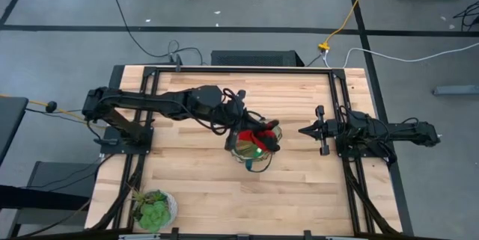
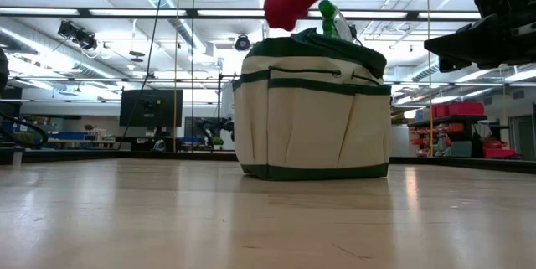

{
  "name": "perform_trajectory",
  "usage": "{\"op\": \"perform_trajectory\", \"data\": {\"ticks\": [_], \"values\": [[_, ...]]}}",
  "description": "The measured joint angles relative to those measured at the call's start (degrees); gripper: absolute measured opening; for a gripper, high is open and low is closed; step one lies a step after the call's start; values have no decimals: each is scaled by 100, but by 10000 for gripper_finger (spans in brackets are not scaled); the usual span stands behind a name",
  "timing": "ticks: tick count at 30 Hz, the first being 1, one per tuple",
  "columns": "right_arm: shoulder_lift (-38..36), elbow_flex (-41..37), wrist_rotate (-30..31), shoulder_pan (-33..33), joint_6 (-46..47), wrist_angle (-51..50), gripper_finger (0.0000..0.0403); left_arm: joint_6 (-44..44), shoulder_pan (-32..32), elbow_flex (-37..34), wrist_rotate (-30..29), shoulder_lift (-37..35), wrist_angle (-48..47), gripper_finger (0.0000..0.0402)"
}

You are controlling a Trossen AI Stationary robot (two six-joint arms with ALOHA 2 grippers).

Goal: Pick & Place Garden tools in Gardening bag
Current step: Put the red gloves into the light brown and green gardening bag

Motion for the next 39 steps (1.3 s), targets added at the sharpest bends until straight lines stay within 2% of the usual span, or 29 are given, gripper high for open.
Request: {"op": "perform_trajectory", "data": {"ticks": [6,16,24,33,39], "values": [[0,0,0,0,0,0,2,-2,-3,-75,95,2,9,5],[0,0,0,0,0,-2,2,-331,-11,-642,172,4,130,5],[0,0,-1,1,0,-4,2,-538,47,-864,384,4,1040,5],[0,-1,0,0,0,-4,2,-622,165,-866,387,4,1595,5],[0,0,0,2,0,-2,2,-647,166,-866,387,4,1639,5]]}}
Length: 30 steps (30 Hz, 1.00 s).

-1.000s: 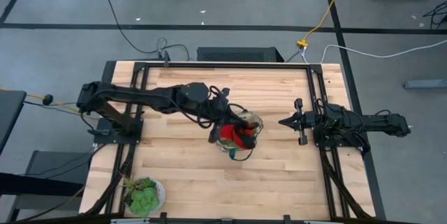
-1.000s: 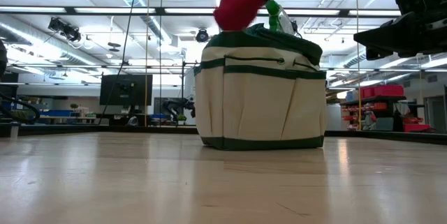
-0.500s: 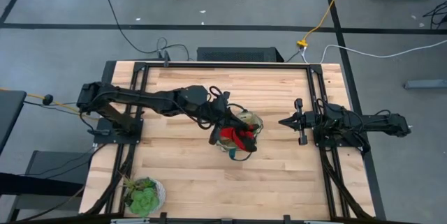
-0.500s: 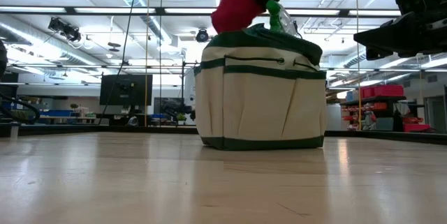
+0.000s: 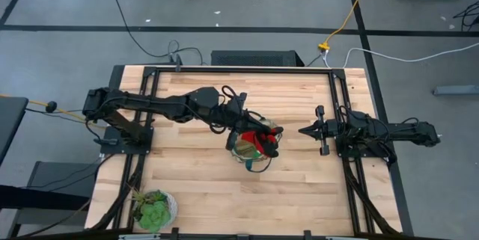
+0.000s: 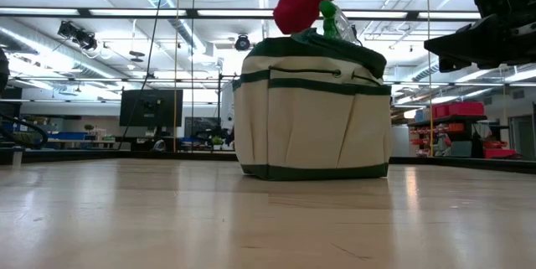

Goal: Pick & Place Garden tools in Gardening bag
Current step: Put the red gloves into the light brown and green gardening bag

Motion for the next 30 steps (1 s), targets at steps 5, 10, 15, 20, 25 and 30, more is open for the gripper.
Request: {"op": "perform_trajectory", "data": {"ticks": [5,10,15,20,25,30], "values": [[0,-1,-1,-2,0,-1,2,-269,0,0,287,0,126,6],[0,0,-2,0,0,-2,2,-460,-45,0,-214,0,173,6],[0,0,0,-2,0,-1,2,-525,-52,0,-1007,0,175,6],[0,0,-1,-2,0,-2,2,-482,-65,0,-1569,0,160,6],[0,0,0,0,0,0,2,-162,-198,0,-2070,0,160,6],[0,0,0,0,0,-1,2,-87,-328,0,-2369,0,168,6]]}}
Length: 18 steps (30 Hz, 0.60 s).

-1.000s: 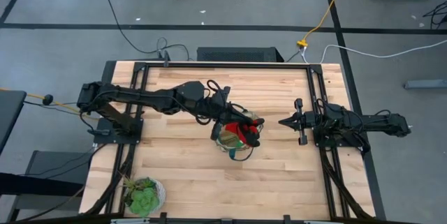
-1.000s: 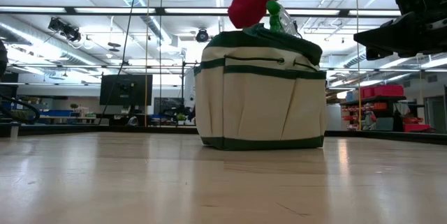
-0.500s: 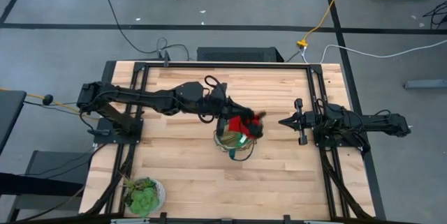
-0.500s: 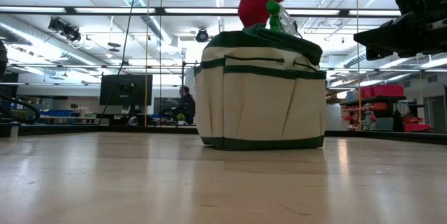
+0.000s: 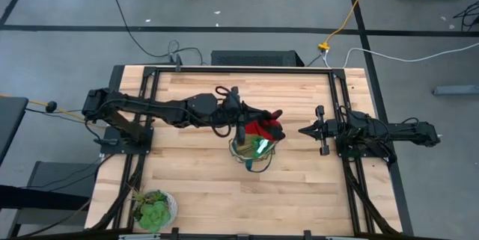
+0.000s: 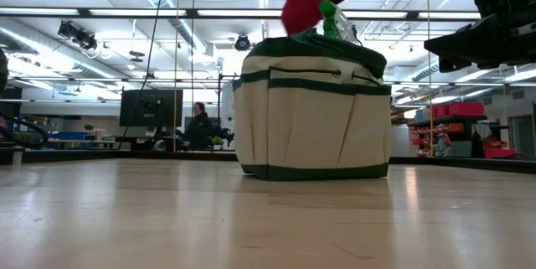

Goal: Pick & Place Garden tools in Gardening bag
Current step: Put the red gloves into the light brown and green gardening bag

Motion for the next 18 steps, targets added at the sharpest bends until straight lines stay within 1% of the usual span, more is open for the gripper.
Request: {"op": "perform_trajectory", "data": {"ticks": [6,14,18], "values": [[0,0,-2,-2,0,-1,2,269,-77,0,-363,-2,-13,6],[0,0,-1,-2,0,0,2,285,-77,4,-364,-31,-121,6],[-1,0,-1,-1,0,-1,2,179,-128,4,-169,-31,-167,6]]}}
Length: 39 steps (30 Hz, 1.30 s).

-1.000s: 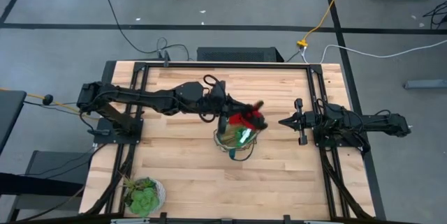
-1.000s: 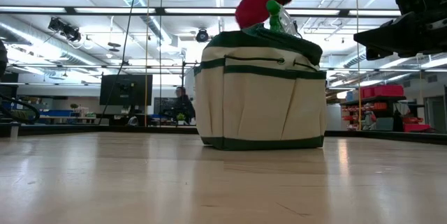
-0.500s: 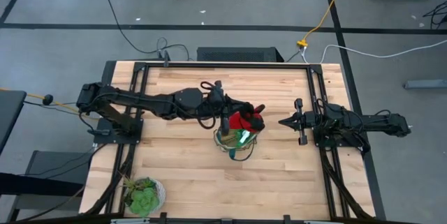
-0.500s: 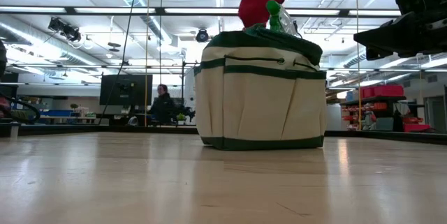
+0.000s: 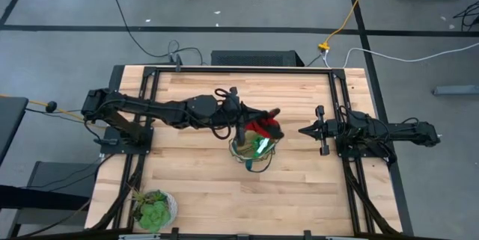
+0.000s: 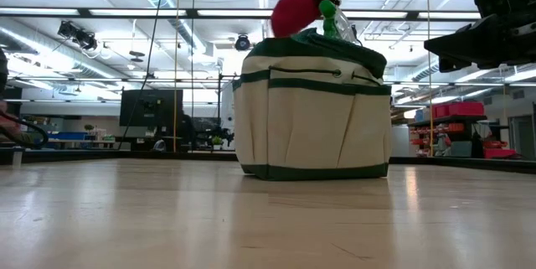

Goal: Pick & Place Garden tools in Gardening bag
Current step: Put the red gloves into the light brown and green gardening bag

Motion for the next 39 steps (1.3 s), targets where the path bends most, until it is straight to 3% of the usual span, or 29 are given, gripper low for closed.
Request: {"op": "perform_trajectory", "data": {"ticks": [39], "values": [[-1,0,1,1,0,0,2,-611,-372,2,420,0,-216,7]]}}
